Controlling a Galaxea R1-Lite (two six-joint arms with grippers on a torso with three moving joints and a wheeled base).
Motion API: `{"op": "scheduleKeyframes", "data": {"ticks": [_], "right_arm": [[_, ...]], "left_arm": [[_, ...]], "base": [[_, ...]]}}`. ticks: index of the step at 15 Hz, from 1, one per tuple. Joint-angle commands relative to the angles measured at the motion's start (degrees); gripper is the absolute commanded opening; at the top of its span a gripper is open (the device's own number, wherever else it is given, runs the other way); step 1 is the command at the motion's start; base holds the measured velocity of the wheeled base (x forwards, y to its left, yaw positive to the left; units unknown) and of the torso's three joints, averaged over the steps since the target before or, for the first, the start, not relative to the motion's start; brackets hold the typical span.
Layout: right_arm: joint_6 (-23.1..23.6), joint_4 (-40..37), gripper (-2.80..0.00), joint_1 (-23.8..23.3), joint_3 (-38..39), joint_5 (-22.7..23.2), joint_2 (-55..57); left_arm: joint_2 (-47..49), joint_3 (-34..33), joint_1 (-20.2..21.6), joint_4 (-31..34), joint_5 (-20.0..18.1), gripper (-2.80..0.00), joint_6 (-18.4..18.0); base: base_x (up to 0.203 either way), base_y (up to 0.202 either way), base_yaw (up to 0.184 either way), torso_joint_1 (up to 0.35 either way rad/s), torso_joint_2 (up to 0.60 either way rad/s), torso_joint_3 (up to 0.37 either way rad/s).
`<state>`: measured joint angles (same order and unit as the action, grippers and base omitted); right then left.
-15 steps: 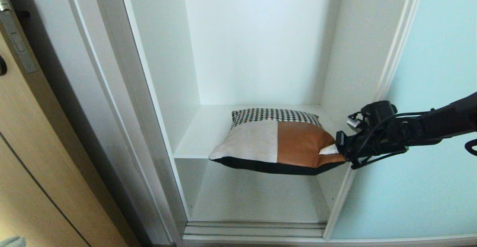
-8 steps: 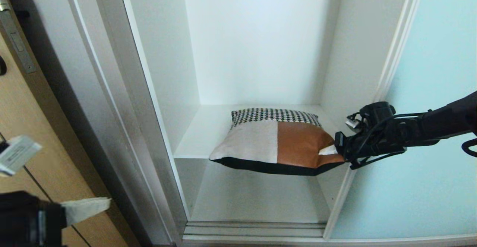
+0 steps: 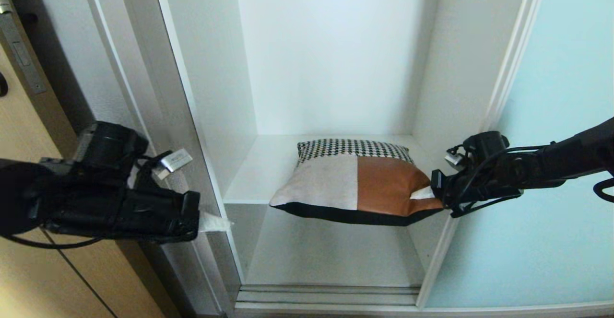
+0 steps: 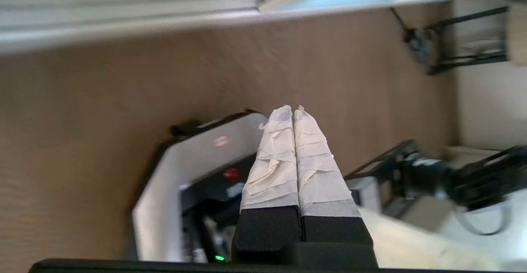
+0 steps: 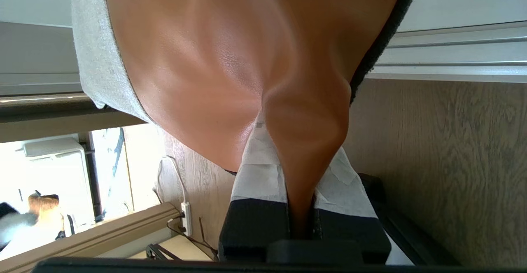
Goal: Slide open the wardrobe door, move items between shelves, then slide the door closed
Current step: Place the pillow on the lower shelf
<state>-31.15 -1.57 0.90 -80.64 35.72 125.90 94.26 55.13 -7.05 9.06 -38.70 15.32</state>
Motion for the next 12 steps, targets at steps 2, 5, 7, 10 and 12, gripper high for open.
{"op": "scheduleKeyframes", "data": {"ticks": [2, 5, 7, 10, 12], "right_arm": [[-0.23, -0.01, -2.8, -0.11, 0.13, 0.32, 0.66], [-0.23, 0.08, -2.8, -0.11, 0.13, 0.32, 0.83], [-0.23, 0.08, -2.8, -0.11, -0.04, 0.23, 0.92], [-0.23, 0.08, -2.8, -0.64, -0.31, 0.32, 0.89], [-0.23, 0.08, -2.8, -0.64, -0.48, 0.32, 0.83]], "left_arm": [[11.65, 6.09, -0.89, 0.08, -1.18, -2.8, 1.89], [17.11, 10.96, -0.83, 0.02, -1.15, 0.0, 5.5], [19.45, 13.17, -0.75, -0.26, -1.28, 0.0, 6.97], [22.98, 17.12, -0.78, -0.68, -1.36, 0.0, 7.12], [25.49, 19.64, -0.78, -0.79, -1.38, 0.0, 7.1]], "base": [[0.0, 0.0, 0.0, 0.0, 0.0, 0.0], [0.0, 0.0, 0.0, 0.0, 0.0, 0.0], [0.0, 0.0, 0.0, 0.0, 0.0, 0.0], [0.0, 0.0, 0.0, 0.0, 0.0, 0.0], [0.0, 0.0, 0.0, 0.0, 0.0, 0.0]]}}
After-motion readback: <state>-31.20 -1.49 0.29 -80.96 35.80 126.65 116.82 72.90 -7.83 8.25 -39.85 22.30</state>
